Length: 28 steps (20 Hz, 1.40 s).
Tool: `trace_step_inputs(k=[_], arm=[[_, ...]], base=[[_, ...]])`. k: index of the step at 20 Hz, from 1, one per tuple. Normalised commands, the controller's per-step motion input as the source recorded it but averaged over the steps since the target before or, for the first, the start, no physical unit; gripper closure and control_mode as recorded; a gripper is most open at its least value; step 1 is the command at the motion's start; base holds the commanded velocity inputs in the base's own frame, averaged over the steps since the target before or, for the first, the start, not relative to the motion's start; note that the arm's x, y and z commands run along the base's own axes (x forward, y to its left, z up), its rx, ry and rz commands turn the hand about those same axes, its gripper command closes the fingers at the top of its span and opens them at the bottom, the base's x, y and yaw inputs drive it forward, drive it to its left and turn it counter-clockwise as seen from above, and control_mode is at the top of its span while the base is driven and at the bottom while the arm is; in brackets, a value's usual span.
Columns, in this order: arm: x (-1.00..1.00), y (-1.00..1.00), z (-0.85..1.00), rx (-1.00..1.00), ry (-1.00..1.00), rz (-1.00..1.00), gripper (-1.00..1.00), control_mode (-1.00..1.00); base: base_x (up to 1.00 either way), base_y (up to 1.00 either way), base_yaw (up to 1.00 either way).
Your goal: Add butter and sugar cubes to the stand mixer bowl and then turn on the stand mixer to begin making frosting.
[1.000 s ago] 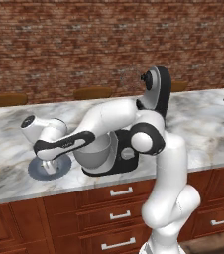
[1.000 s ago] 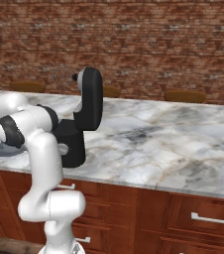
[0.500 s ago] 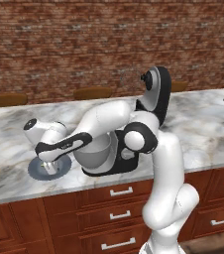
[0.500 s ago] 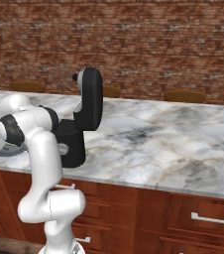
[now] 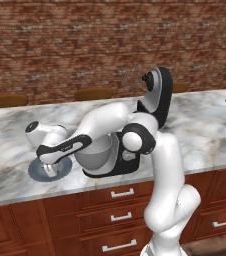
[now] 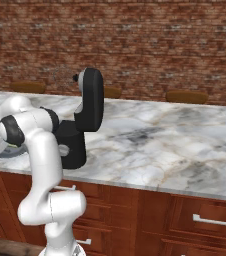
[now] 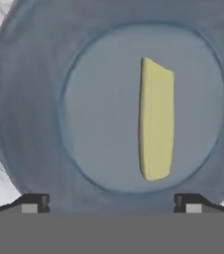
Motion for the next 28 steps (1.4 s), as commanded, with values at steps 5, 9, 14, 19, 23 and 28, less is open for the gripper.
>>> trace_step_inputs(k=[5,9,14,19,23,28], arm=[[0.10,0.20,-0.15,0.02,0.00,0.00,-1.00,-1.00],[0.13,0.28,-0.11,0.01,0.00,0.00,-1.00,-1.00],[0.20,0.21,-0.17,0.00,0.00,0.00,-1.00,-1.00],[0.26,0.15,-0.28,0.00,0.01,0.00,-1.00,-1.00],[0.23,0.06,-0.33,0.00,0.01,0.00,-1.00,-1.00],[0.00,0.00,-0.38,0.00,0.00,0.00,1.00,-1.00]], base=[[0.00,0.00,0.00],[0.00,0.00,0.00],[0.00,0.00,0.00],[0.00,0.00,0.00],[0.00,0.00,0.00],[0.00,0.00,0.00]])
